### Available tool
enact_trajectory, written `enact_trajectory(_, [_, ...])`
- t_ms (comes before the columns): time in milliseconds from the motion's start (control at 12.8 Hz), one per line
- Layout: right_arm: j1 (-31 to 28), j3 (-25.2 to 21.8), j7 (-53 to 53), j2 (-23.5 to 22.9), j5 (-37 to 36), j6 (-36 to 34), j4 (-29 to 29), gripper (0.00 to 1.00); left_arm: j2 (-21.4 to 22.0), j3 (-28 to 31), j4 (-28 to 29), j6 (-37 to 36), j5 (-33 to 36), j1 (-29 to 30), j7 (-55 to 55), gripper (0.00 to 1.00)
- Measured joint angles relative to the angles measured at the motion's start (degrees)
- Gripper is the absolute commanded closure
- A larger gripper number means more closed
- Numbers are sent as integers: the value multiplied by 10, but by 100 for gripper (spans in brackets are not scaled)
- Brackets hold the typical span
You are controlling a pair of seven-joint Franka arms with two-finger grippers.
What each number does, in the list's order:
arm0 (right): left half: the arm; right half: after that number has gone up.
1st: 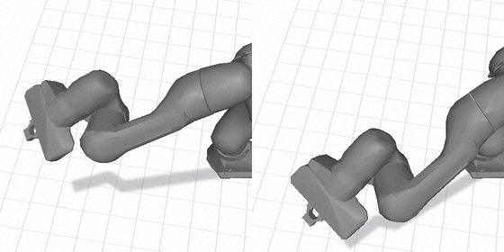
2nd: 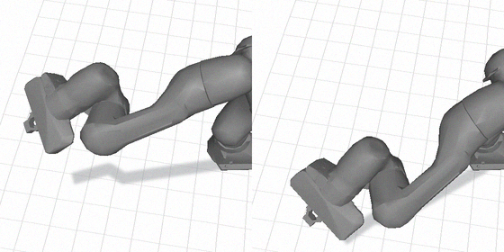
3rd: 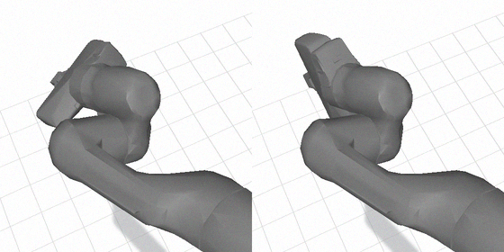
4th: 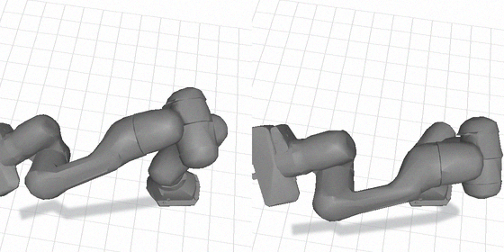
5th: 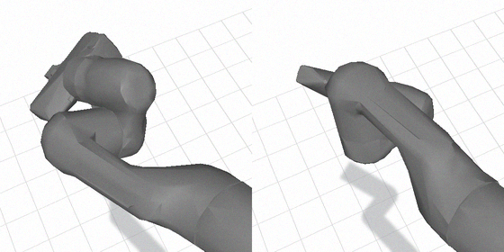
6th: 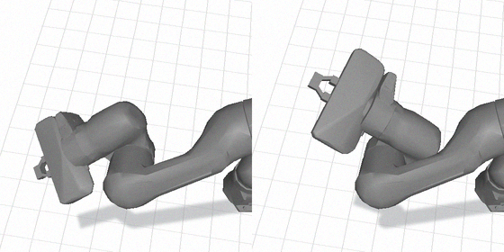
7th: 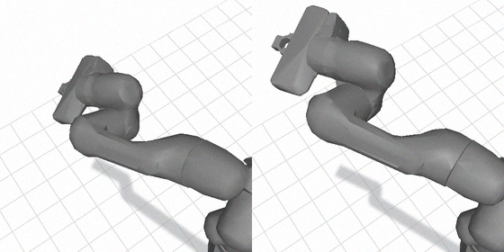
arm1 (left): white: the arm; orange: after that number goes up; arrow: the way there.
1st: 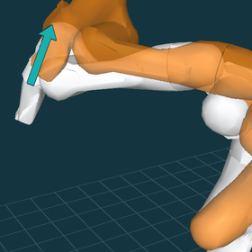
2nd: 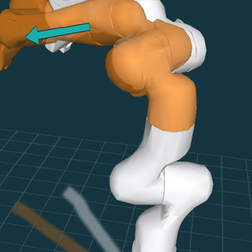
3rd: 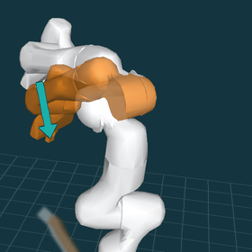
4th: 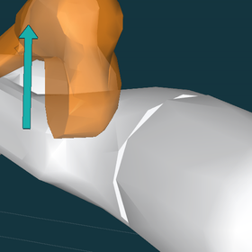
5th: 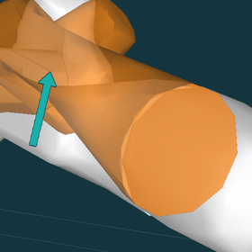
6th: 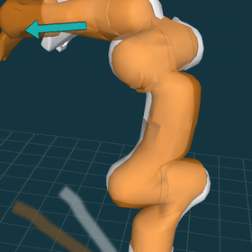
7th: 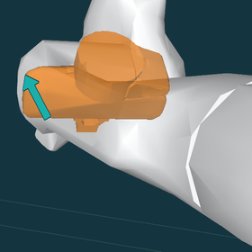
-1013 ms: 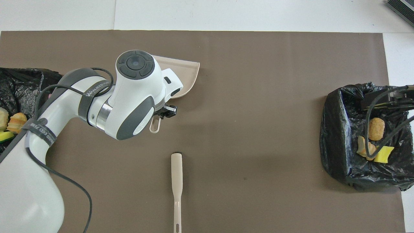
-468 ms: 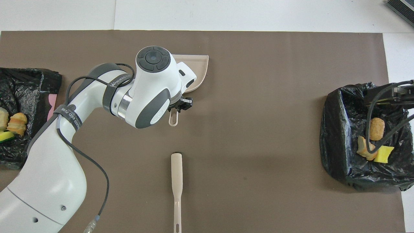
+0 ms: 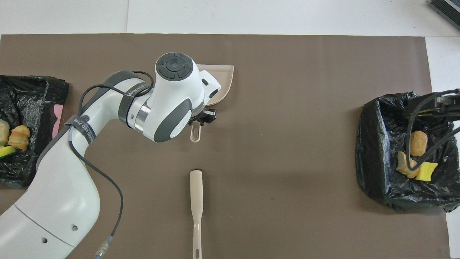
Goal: Sweep and dump trash in bin
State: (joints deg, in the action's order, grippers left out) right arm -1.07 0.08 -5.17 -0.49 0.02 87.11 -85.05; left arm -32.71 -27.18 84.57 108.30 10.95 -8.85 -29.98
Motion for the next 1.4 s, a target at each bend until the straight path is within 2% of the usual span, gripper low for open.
enact_trajectory(156, [0,0,0,0,0,0,0,0,0,0,0,0,0,0,-1,1])
enact_trajectory(390, [0,0,0,0,0,0,0,0,9,2,-1,-1,1,-1,-2,0])
enact_trajectory(545, [0,0,0,0,0,0,0,0,38,19,5,-5,2,-3,1,0])
enact_trajectory(857, [0,0,0,0,0,0,0,0,145,79,44,-33,-1,-5,70,0])
enact_trajectory(1169, [0,0,0,0,0,0,0,0,272,174,73,-108,-70,-10,195,0])
enact_trajectory(1403, [0,0,0,0,0,0,0,0,345,237,77,-151,-85,-11,261,0])
